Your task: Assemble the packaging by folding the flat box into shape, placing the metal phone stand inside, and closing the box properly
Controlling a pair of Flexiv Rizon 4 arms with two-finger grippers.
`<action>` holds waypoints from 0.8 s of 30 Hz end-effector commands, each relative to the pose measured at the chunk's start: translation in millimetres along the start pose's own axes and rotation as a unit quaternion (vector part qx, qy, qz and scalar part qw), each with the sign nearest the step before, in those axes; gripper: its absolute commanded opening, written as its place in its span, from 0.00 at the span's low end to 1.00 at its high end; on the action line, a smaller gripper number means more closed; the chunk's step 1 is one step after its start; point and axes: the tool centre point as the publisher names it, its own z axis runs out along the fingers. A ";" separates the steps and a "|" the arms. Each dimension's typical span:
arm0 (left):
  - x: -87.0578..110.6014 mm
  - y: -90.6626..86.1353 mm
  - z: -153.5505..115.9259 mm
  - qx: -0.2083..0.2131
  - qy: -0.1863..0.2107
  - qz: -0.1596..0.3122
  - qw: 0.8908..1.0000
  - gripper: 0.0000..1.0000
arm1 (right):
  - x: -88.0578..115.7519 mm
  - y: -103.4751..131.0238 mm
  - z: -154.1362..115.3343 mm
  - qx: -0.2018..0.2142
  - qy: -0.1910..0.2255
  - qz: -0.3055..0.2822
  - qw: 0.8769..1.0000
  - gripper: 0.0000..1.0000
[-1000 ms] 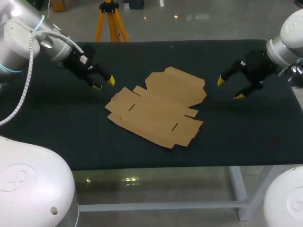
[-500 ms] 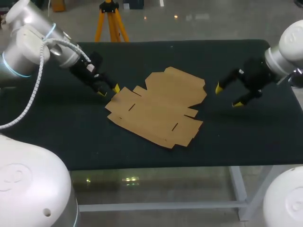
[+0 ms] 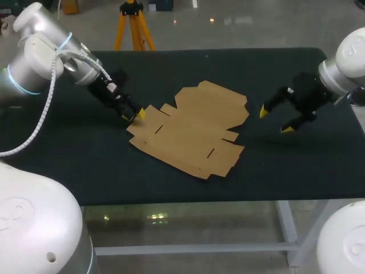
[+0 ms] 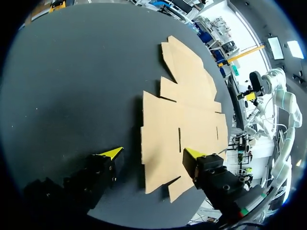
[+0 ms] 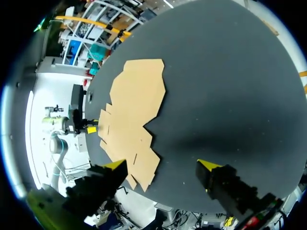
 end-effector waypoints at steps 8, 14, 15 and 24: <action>-3.8 -12.0 6.7 -0.013 -0.005 -0.015 1.000 0.00 | -1.7 4.1 2.0 0.008 -0.001 0.001 1.000 1.00; -5.4 -11.5 5.7 -0.014 0.005 -0.017 1.000 0.00 | -3.0 5.0 1.9 0.008 -0.003 0.003 1.000 1.00; -5.5 -11.3 5.5 -0.014 0.006 -0.016 1.000 0.00 | -3.2 5.2 2.0 0.008 -0.003 0.003 1.000 1.00; -4.5 -11.8 -7.8 0.057 0.032 -0.054 0.996 0.00 | -2.8 6.6 3.1 0.009 -0.004 0.005 1.000 1.00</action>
